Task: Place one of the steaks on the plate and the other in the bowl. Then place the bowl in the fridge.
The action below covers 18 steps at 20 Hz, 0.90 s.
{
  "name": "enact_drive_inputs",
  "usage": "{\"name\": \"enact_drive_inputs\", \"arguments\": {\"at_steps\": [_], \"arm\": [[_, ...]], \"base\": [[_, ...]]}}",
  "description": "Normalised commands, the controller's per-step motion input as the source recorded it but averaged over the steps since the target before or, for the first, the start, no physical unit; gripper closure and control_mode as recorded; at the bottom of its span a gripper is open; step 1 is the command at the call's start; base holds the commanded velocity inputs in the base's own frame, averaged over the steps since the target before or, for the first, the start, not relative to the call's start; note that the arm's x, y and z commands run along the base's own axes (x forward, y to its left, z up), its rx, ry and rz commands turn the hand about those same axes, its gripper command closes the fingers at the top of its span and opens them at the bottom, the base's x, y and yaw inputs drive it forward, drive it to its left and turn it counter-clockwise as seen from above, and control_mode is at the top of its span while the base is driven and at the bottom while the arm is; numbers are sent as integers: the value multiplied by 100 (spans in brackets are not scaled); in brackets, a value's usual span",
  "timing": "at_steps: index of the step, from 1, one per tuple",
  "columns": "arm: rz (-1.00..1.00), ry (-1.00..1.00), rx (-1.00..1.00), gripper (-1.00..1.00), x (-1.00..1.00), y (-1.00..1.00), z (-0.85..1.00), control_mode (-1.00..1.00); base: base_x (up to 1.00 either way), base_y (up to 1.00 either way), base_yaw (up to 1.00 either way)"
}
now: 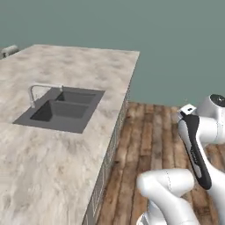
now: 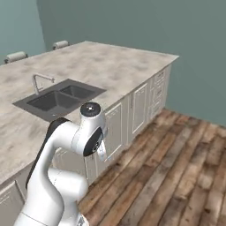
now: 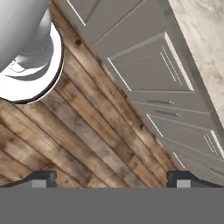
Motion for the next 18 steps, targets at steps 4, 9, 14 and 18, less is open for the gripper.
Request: {"name": "enact_drive_inputs", "arguments": {"at_steps": [4,9,14,18], "arm": [[0,0,0,-100,0,0,0,100],[0,0,0,-100,0,0,0,100],[0,0,0,-100,0,0,0,100],[0,0,0,-100,0,0,0,100]], "base": [[-19,-12,97],[-12,-5,100],[-3,0,100],[-2,6,100]]}}
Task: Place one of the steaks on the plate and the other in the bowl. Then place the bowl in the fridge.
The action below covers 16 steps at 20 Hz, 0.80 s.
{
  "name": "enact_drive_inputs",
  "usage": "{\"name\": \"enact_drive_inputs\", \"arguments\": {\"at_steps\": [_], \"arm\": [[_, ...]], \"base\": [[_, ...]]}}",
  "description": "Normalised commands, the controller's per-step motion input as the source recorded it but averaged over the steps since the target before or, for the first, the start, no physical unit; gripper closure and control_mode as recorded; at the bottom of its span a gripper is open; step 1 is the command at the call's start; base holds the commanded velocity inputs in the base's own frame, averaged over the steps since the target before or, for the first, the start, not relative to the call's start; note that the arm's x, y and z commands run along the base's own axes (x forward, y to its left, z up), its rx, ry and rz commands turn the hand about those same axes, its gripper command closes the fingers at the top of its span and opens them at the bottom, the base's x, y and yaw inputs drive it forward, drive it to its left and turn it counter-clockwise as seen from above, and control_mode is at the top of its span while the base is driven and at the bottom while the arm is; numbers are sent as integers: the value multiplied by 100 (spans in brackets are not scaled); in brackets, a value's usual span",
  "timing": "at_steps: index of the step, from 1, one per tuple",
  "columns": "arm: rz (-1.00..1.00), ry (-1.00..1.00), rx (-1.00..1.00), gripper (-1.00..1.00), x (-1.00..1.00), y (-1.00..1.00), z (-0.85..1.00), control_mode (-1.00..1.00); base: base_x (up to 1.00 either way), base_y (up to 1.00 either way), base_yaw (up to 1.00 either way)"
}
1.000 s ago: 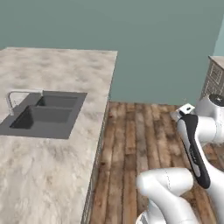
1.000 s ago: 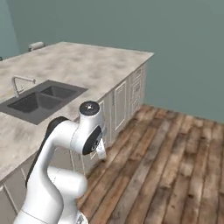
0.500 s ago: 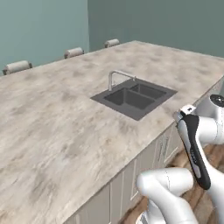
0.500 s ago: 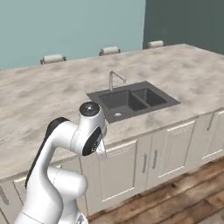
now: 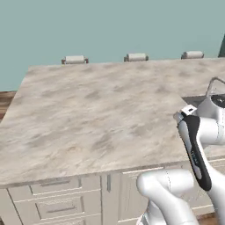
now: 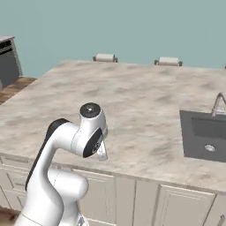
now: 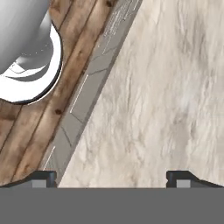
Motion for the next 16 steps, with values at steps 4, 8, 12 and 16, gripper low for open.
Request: {"name": "enact_drive_inputs", "arguments": {"at_steps": [4,8,12,16], "arm": [[0,0,0,-100,0,0,0,100],[0,0,0,-100,0,0,0,100],[0,0,0,-100,0,0,0,100],[0,0,0,-100,0,0,0,100]], "base": [[-5,29,96],[0,41,86],[2,41,79],[61,39,62]]}}
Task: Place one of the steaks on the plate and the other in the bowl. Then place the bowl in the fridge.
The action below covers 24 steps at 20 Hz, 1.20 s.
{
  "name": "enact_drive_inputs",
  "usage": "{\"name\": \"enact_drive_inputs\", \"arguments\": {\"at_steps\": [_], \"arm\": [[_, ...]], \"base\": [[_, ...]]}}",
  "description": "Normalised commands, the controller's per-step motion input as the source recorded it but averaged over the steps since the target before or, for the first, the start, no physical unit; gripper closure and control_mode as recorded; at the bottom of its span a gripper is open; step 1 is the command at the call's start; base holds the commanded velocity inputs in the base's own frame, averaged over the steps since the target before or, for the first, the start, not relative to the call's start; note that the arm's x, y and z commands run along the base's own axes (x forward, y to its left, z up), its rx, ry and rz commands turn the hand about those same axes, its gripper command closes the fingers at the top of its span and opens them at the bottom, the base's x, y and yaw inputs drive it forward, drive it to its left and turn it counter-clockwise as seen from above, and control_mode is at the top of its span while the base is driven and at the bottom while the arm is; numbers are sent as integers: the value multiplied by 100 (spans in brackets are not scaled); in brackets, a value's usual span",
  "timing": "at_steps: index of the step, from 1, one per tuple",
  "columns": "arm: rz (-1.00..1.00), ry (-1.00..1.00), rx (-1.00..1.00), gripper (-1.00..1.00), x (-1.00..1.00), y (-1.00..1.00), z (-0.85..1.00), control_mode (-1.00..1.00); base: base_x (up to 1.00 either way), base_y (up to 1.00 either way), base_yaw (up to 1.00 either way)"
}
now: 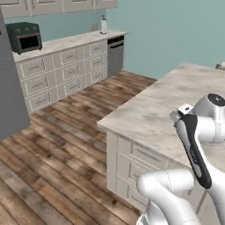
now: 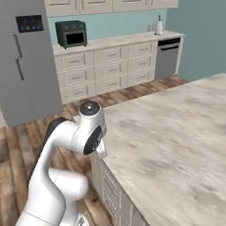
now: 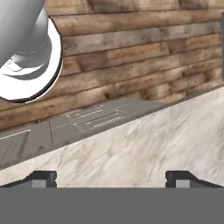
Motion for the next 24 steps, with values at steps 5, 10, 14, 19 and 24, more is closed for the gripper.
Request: {"name": "enact_drive_inputs", "arguments": {"at_steps": [5,10,14,19,24], "arm": [[0,0,0,-100,0,0,0,100],[0,0,0,-100,0,0,0,100],[0,0,0,-100,0,0,0,100],[0,0,0,-100,0,0,0,100],[0,0,0,-100,0,0,0,100]], "base": [[100,54,34],[100,46,33],[100,41,30],[100,35,27],[100,25,29]]}}
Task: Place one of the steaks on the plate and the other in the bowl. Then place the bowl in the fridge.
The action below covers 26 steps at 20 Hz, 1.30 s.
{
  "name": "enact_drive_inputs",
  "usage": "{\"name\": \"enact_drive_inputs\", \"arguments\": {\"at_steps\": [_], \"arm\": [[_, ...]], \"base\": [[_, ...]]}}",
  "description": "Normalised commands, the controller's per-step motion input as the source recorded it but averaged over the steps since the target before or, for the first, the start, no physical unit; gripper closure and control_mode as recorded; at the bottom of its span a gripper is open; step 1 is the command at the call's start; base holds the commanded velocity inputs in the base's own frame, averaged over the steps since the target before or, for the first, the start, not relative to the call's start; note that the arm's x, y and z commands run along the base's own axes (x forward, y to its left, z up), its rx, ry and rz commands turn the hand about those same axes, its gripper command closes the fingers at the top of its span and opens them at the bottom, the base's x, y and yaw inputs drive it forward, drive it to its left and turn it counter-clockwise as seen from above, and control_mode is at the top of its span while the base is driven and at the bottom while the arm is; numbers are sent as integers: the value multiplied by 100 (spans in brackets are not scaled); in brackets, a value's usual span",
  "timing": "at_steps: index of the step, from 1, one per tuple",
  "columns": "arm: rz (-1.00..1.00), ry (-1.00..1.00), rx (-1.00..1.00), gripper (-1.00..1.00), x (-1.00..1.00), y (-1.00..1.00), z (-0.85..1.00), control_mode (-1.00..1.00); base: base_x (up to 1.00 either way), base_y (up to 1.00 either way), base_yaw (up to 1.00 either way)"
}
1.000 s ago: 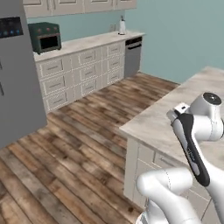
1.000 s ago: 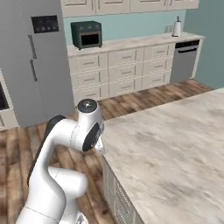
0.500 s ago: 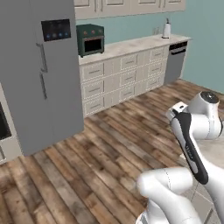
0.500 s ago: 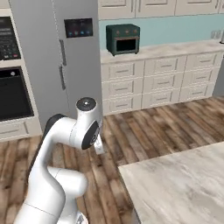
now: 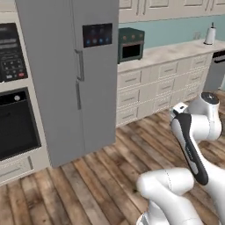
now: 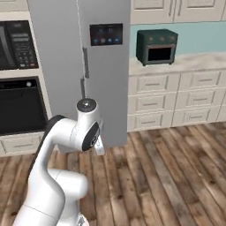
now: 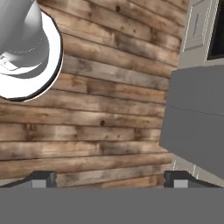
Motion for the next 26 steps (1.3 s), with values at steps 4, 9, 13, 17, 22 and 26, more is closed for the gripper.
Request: {"name": "enact_drive_inputs", "arguments": {"at_steps": [4,9,13,17,22,26], "arm": [[0,0,0,-100,0,0,0,100],[0,0,0,-100,0,0,0,100],[0,0,0,-100,0,0,0,100],[0,0,0,-100,0,0,0,100],[0,0,0,-100,0,0,0,100],[0,0,0,-100,0,0,0,100]], "base": [[100,1,39],[100,-6,52],[97,-3,48],[41,-2,18],[-10,-30,3],[-20,-30,6]]}}
